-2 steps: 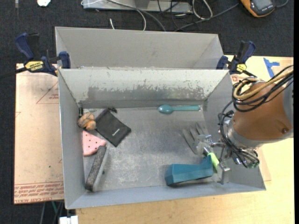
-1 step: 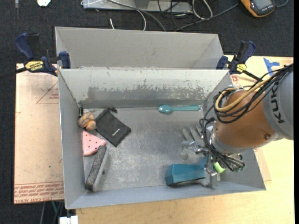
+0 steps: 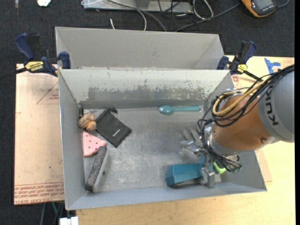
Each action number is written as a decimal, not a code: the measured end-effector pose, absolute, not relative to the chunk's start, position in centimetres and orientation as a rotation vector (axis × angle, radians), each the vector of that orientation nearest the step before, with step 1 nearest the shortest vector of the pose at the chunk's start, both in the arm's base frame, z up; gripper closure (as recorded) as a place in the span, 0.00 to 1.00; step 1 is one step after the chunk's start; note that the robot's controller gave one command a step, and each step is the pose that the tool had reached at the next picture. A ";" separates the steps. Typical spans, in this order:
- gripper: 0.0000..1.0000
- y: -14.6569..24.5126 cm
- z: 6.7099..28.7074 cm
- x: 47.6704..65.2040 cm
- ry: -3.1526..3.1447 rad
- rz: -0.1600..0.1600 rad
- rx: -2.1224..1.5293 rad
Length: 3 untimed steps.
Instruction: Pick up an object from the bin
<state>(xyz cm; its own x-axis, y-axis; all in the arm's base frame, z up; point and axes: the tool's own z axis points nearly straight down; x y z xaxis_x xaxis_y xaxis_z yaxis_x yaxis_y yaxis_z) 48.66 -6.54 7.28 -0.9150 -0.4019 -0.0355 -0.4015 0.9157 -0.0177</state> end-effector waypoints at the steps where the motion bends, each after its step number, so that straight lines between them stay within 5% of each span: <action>1: 1.00 -4.7 7.2 48.5 3.036 -0.010 -0.683; 3: 1.00 -4.7 7.8 48.6 3.033 -0.010 -0.681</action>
Offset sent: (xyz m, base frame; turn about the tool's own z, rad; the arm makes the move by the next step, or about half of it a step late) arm 0.0000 0.0000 0.0000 0.0000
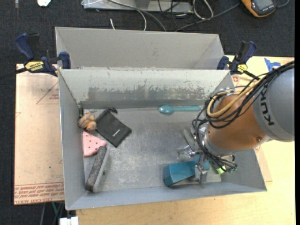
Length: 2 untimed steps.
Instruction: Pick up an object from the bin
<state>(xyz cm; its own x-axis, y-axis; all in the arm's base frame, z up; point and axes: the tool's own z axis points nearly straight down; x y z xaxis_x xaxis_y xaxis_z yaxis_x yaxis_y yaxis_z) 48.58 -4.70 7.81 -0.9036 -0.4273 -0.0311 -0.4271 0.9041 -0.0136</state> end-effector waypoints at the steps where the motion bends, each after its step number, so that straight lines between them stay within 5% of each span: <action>1: 1.00 -4.6 10.2 48.3 3.043 -0.003 -0.683; 2: 1.00 -4.6 14.1 48.4 3.039 -0.003 -0.679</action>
Offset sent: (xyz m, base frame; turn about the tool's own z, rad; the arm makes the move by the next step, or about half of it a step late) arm -0.0019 0.0008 0.1003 -0.0003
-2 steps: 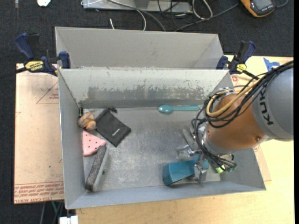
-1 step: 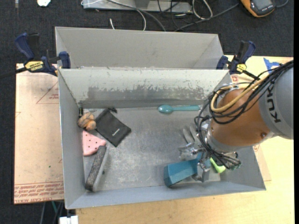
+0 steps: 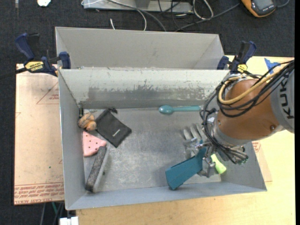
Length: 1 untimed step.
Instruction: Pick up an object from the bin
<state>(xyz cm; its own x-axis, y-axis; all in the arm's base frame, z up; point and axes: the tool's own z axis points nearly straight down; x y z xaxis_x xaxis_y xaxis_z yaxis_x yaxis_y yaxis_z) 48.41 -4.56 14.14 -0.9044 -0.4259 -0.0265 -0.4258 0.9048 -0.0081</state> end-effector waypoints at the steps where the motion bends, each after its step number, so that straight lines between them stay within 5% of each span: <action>1: 1.00 -4.6 17.6 48.4 3.041 -0.004 -0.682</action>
Offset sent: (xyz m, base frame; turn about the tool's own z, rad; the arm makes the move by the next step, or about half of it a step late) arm -0.0004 -0.0002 0.0657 -0.0017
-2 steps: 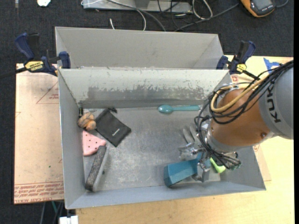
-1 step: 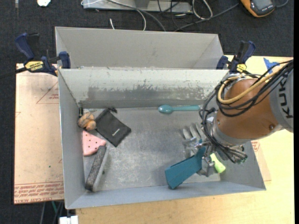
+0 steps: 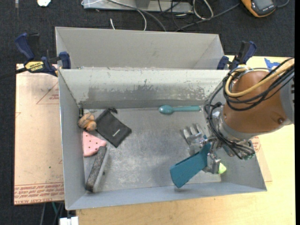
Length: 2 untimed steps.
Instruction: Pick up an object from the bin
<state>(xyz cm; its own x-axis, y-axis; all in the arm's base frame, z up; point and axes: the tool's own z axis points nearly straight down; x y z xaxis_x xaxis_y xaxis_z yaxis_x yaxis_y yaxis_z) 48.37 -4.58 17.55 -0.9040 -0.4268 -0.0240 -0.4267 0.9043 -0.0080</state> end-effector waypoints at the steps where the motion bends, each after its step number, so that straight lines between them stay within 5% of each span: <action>1: 1.00 -4.6 19.7 48.4 3.039 -0.004 -0.680; 2: 1.00 -4.5 20.5 48.5 3.037 -0.005 -0.678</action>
Offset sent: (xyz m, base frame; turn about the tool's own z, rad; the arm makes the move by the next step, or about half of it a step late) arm 0.0008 0.0000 0.0312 0.0006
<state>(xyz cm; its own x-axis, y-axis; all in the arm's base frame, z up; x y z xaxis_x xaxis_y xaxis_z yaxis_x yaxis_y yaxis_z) 48.46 -4.53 20.52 -0.9048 -0.4249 -0.0281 -0.4249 0.9052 -0.0093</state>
